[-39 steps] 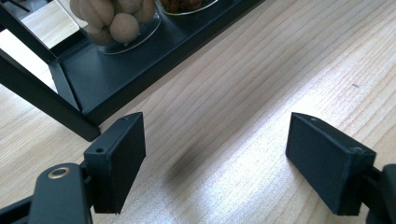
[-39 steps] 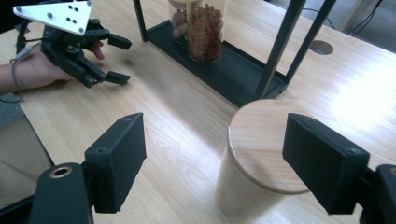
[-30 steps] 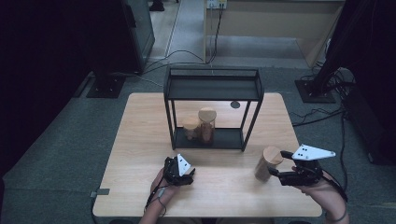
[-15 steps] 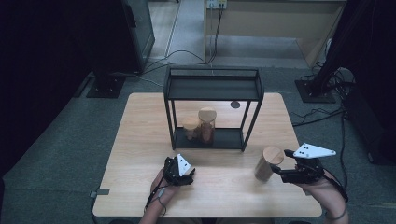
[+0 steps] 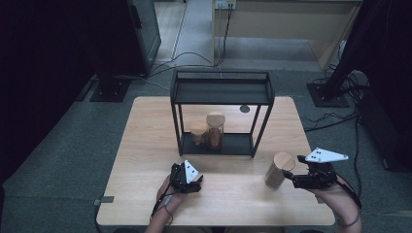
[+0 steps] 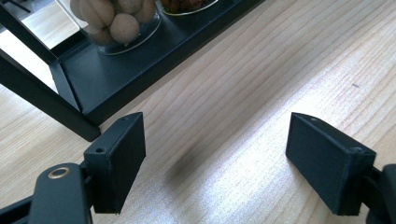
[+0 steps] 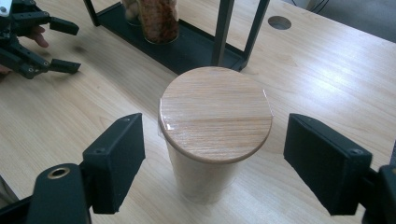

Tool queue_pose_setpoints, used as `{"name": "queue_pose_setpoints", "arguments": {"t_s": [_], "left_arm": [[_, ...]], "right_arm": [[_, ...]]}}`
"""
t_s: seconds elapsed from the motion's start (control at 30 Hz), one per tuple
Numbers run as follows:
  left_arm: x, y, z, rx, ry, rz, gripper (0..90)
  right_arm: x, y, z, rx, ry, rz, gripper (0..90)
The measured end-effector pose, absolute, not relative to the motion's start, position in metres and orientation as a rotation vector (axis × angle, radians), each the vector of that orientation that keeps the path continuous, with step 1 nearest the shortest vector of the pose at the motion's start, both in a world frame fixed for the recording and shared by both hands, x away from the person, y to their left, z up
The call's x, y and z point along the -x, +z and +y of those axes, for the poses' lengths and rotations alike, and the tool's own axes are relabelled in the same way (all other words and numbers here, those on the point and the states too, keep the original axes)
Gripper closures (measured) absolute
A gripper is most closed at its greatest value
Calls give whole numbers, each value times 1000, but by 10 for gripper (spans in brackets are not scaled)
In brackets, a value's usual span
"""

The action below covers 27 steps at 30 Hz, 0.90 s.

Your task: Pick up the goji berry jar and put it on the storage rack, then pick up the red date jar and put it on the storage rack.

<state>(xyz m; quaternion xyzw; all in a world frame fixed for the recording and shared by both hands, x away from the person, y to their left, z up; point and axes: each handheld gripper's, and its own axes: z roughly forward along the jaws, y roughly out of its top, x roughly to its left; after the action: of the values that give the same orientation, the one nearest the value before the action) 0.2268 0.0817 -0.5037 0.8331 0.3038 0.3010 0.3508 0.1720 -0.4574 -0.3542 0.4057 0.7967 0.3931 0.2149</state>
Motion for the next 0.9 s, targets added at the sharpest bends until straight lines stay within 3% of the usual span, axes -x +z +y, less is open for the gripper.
{"name": "queue_pose_setpoints", "arguments": {"t_s": [0.9], "left_arm": [[-226,-504,81,-2158,781,786,200]], "right_arm": [[-189,-363,-444,-1154,1027,2247,185]]}}
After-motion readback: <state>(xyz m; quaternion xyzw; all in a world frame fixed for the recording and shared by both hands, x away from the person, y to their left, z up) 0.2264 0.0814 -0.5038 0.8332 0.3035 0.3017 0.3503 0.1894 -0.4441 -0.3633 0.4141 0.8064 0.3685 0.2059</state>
